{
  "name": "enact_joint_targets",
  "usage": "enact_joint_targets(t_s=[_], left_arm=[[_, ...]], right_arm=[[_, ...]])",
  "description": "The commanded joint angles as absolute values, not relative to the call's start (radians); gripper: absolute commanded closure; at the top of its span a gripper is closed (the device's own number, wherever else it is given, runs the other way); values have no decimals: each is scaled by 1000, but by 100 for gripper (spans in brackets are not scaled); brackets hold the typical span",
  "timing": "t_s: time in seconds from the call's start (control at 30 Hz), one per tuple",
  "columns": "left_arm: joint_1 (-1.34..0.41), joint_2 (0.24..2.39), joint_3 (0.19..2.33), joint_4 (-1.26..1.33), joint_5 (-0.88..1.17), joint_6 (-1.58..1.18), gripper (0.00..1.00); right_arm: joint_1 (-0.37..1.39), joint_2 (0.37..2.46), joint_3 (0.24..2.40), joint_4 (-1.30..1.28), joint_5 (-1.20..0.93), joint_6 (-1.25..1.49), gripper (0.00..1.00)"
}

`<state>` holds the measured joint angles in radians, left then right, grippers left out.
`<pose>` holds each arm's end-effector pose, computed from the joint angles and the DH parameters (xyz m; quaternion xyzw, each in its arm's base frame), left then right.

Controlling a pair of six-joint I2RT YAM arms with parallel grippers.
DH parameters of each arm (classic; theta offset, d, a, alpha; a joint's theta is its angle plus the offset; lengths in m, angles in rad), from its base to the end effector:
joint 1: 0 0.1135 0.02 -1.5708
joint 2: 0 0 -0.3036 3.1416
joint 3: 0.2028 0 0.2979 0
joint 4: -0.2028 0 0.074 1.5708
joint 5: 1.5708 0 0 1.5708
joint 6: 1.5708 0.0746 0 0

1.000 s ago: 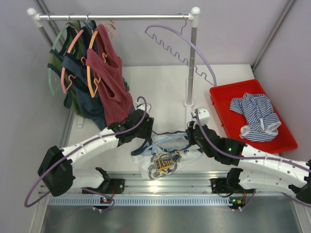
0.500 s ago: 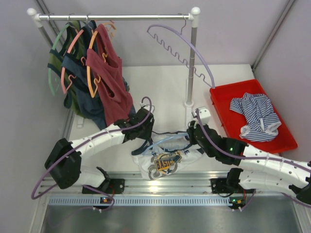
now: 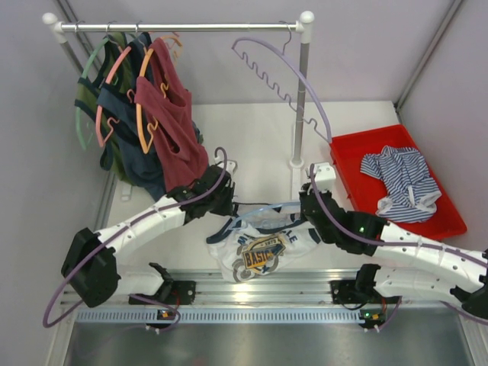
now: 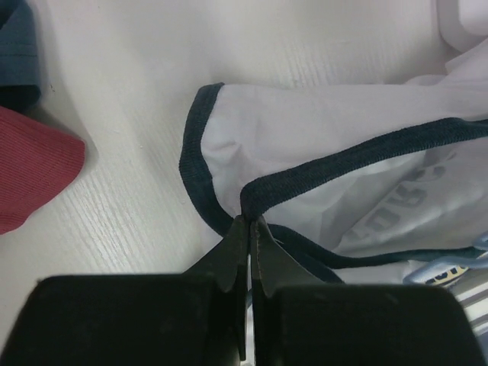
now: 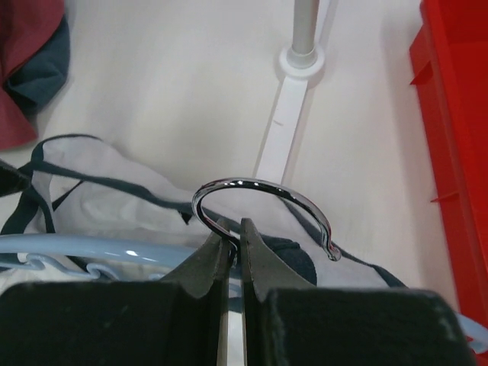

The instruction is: Place the tank top on the hanger

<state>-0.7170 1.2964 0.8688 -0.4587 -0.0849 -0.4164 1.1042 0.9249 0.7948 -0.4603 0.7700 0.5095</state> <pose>0.2468 -0.2068 0.2244 0.1268 0.9327 -0.1463 0.3043 0.1545 0.1913 0.3066 -0.0705 0.8336 0.0859 0.5411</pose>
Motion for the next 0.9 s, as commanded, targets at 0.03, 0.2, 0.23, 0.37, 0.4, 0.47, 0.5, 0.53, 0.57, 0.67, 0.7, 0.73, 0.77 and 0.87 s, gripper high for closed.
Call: enact_joint_targets(t_s=[0.03, 0.2, 0.23, 0.37, 0.4, 0.47, 0.5, 0.53, 0.57, 0.67, 0.7, 0.73, 0.77, 0.87], left_arm=[[-709, 1233, 887, -505, -32, -390, 100], [-706, 1195, 870, -529, -26, -388, 100], [-706, 1189, 864, -534, -29, -388, 100], [-701, 1178, 830, -526, -38, -391, 100], [-703, 1166, 822, -523, -41, -393, 100], [-700, 1157, 813, -517, -55, -391, 100], [-695, 1154, 813, -523, -64, -387, 100], [-693, 1155, 824, -528, -80, -380, 100], [-687, 1155, 830, -541, -83, -370, 100], [-683, 1140, 853, -549, -80, -345, 100], [-684, 1129, 859, -551, -77, -339, 100], [-683, 1124, 870, -558, -77, -334, 100], [-680, 1121, 873, -564, -75, -324, 100], [-677, 1105, 893, -589, -69, -310, 100]], right_arm=[[1115, 942, 888, -497, 899, 566, 100], [1106, 972, 916, -512, 919, 577, 100], [1104, 971, 923, -506, 910, 575, 100], [1104, 974, 945, -497, 894, 565, 100], [1104, 974, 948, -502, 900, 565, 100], [1101, 971, 954, -502, 896, 568, 100], [1101, 968, 956, -499, 893, 566, 100], [1097, 965, 960, -500, 893, 568, 100], [1097, 966, 965, -505, 896, 571, 100], [1085, 983, 983, -526, 913, 580, 100], [1075, 988, 989, -529, 916, 581, 100], [1074, 992, 991, -528, 916, 580, 100], [1072, 996, 992, -526, 919, 580, 100], [1065, 1008, 999, -526, 923, 580, 100]])
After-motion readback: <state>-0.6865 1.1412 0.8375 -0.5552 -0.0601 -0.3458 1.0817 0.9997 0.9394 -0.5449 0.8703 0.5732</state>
